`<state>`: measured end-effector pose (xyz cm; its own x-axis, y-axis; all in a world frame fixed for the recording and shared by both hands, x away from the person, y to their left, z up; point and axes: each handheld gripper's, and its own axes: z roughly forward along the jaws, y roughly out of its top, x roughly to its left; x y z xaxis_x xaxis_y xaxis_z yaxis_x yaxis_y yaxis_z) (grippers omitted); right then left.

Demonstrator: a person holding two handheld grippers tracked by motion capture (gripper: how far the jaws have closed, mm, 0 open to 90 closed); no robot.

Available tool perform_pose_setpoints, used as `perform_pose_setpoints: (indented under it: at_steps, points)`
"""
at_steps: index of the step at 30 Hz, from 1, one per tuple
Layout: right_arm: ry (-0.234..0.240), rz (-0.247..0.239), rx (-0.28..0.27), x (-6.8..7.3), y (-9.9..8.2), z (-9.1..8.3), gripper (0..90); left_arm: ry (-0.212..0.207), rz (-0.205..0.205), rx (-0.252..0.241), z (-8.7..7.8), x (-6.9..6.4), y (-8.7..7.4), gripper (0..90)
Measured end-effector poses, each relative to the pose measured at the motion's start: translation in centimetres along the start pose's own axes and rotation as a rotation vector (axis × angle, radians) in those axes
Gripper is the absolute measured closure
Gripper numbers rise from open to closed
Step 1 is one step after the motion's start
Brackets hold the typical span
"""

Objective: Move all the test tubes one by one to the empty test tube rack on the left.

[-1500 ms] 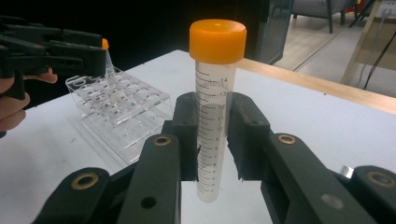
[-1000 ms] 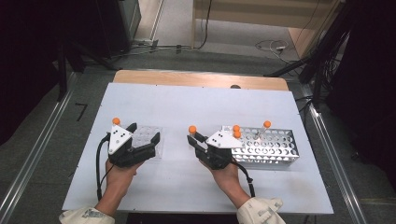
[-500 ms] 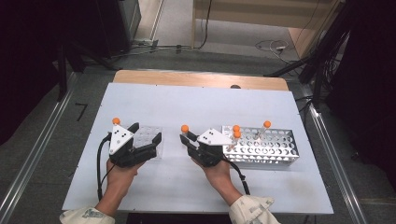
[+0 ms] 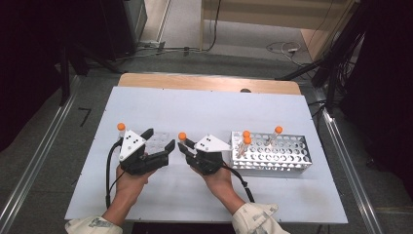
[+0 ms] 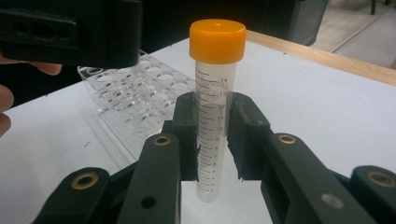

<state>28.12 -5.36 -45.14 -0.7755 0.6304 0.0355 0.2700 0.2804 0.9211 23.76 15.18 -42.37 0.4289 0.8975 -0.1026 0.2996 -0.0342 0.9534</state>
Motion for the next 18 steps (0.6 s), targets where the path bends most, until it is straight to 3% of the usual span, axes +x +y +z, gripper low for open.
perform_pose_setpoints:
  at_steps: [10, 18]
  points:
    - [0.038, -0.024, 0.005, 1.4, 0.3, 0.9, 71.5, -0.044, 0.005, 0.000, 0.4, -0.3, 0.0, 31.2]
    - [0.056, -0.027, -0.003, 2.0, 0.5, 1.2, 71.5, -0.087, 0.013, 0.002, 0.6, -0.6, 0.0, 46.7]
